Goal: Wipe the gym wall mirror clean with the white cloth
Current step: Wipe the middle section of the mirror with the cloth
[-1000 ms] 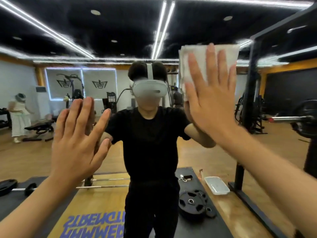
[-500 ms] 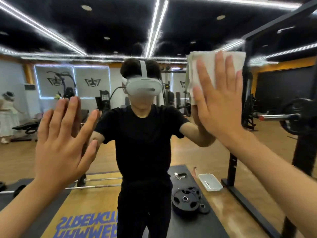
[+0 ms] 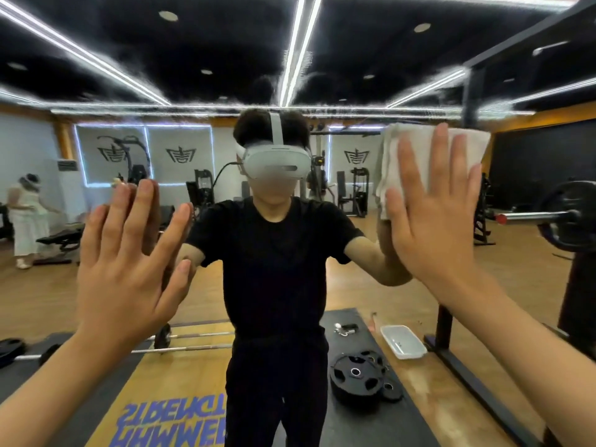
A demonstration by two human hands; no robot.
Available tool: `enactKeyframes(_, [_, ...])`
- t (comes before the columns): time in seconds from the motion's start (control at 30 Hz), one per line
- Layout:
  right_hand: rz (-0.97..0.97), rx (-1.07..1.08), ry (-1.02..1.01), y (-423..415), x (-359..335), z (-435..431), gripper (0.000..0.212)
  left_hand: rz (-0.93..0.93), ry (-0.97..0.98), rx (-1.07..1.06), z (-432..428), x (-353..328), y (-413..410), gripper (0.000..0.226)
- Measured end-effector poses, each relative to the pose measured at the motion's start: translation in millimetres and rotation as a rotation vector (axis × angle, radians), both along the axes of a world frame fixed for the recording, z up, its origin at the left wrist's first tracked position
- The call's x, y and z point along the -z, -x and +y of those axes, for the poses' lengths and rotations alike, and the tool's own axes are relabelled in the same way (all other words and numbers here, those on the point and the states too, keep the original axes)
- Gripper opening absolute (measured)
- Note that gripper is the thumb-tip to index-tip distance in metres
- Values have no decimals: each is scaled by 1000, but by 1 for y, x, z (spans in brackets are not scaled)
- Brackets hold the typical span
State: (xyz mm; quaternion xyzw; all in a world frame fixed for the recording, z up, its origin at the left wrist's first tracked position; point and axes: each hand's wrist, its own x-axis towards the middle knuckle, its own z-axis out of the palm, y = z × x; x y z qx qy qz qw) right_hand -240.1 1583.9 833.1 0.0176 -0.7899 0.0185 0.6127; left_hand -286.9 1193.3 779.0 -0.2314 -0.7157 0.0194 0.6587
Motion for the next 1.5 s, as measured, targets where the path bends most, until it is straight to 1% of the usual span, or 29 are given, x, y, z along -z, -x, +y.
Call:
enactKeyframes(0.03, [5,6,27,1,13,-5,61,-3,1,-2,0,0,0,65])
enactKeyframes(0.1, [-30,-2,74,0,73,-18,61,-19,2,0,-2,1,0,66])
enactKeyframes(0.17, [-129,-18,1,-7,152,-26,61,-28,1,1,-2,1,-1,67])
enactKeyframes(0.23, [-221,6,-121,-14,201,-20,58,-24,-2,-2,0,2,-1,66])
enactKeyframes(0.27, [-228,5,-167,-14,199,-13,57,-17,-10,-3,0,3,0,66])
enactKeyframes(0.3, [-204,-11,-187,-10,181,-9,56,-5,-16,-8,1,2,0,66])
enactKeyframes(0.37, [-92,-23,-176,-1,110,-16,58,0,-15,-21,2,2,0,66])
enactKeyframes(0.47, [31,-46,-65,11,-20,-53,60,0,-7,-47,1,1,2,64])
enactKeyframes(0.5, [55,-47,-26,13,-46,-68,60,-4,-5,-54,1,2,1,64])
enactKeyframes(0.53, [70,-51,-3,14,-58,-81,60,-5,-5,-60,2,1,2,64])
enactKeyframes(0.57, [65,-52,-14,15,-54,-94,60,-11,-8,-64,2,0,2,64])
enactKeyframes(0.6, [44,-52,-36,15,-35,-105,60,-22,-12,-65,2,1,1,64])
enactKeyframes(0.67, [-23,-102,-109,12,33,-121,60,-34,-14,-70,1,0,0,63])
enactKeyframes(0.73, [-132,-141,-235,3,115,-125,60,-36,-10,-80,0,0,-1,63])
enactKeyframes(0.77, [-188,-126,-313,-1,146,-120,59,-35,-7,-81,0,0,-2,63])
enactKeyframes(0.8, [-226,-110,-376,-4,161,-109,59,-34,-7,-74,0,0,-2,63])
enactKeyframes(0.83, [-231,-109,-398,-5,156,-97,59,-28,-11,-67,1,0,-1,63])
enactKeyframes(0.87, [-204,-104,-364,-4,137,-87,59,-26,-16,-63,0,0,-1,62])
enactKeyframes(0.9, [-155,-89,-288,-2,107,-80,60,-27,-17,-60,0,1,0,62])
enactKeyframes(0.97, [-52,-51,-79,2,20,-80,61,-30,-13,-53,0,2,1,61])
enactKeyframes(1.03, [31,-38,26,8,-59,-99,62,-33,-10,-50,-1,1,0,61])
enactKeyframes(1.1, [72,-28,21,16,-92,-132,61,-30,-13,-45,0,0,-1,62])
enactKeyframes(1.17, [67,-22,-105,20,-76,-161,61,-33,-24,-43,0,-1,-1,65])
enactKeyframes(1.23, [7,-42,-273,17,-22,-178,61,-47,-29,-35,-1,-1,-2,67])
enactKeyframes(1.3, [-83,-82,-428,9,43,-174,60,-58,-29,-33,-3,-1,-2,68])
enactKeyframes(1.37, [-137,-61,-540,2,89,-149,59,-56,-30,-36,-2,0,-2,68])
enactKeyframes(1.43, [-180,-20,-579,0,88,-120,59,-50,-36,-32,-2,0,-2,67])
enactKeyframes(1.5, [-148,-8,-470,2,43,-109,59,-49,-44,-28,-1,0,-2,67])
